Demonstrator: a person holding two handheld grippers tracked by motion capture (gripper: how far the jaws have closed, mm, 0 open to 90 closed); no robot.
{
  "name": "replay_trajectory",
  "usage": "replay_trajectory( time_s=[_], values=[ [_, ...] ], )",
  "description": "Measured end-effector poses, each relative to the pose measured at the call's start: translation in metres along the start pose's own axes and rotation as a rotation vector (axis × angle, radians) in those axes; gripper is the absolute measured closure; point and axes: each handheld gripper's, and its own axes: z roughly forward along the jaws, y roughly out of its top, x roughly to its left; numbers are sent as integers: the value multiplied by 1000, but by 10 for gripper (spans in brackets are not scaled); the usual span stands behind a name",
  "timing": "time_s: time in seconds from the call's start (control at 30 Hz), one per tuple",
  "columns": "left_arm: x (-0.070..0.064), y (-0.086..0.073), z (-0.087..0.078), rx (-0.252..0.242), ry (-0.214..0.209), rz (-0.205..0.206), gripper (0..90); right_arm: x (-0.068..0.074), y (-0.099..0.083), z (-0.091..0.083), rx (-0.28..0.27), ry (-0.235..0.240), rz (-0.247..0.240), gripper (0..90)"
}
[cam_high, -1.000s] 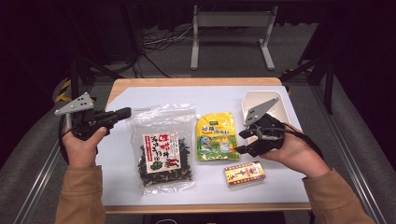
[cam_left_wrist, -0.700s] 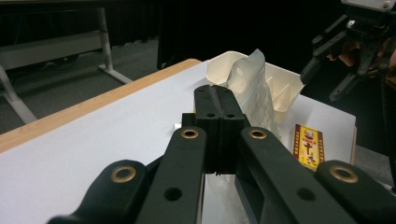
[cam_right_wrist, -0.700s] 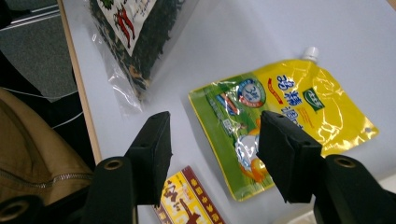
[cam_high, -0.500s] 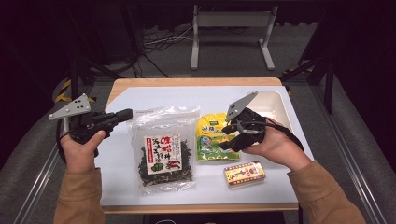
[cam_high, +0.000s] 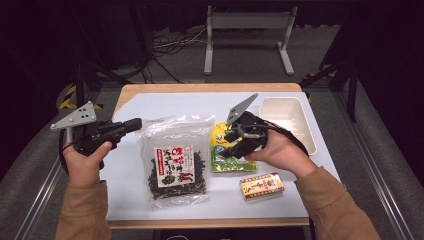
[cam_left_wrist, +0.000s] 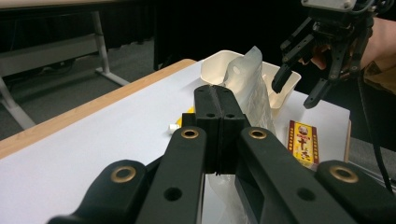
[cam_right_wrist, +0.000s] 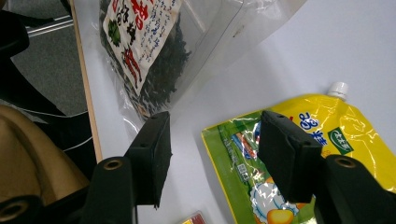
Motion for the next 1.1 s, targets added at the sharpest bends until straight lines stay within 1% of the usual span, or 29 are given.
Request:
replay_trajectory(
  time_s=[0.07,0.17,0.3,0.4,0.43,0.47,0.77,1.1],
  values=[
    [0,0,0,1,-1,1,900,-4,2,4,5,20,20,440],
    [-1,0,1,0,-5,-1,900,-8,6,9,6,33,27,440],
    [-1,0,1,3,-7,1,900,-12,10,14,6,40,41,441],
    [-1,1,1,3,-7,2,900,-14,12,17,4,48,37,442],
    [-1,1,1,0,-8,1,900,-14,13,18,2,54,43,443],
    [-1,1,1,0,-8,3,900,-15,14,20,1,57,50,443],
    [-1,0,0,5,-4,9,900,-13,25,30,-10,77,40,451],
    [-2,0,0,6,-4,13,900,-13,34,44,-14,110,55,484]
  ],
)
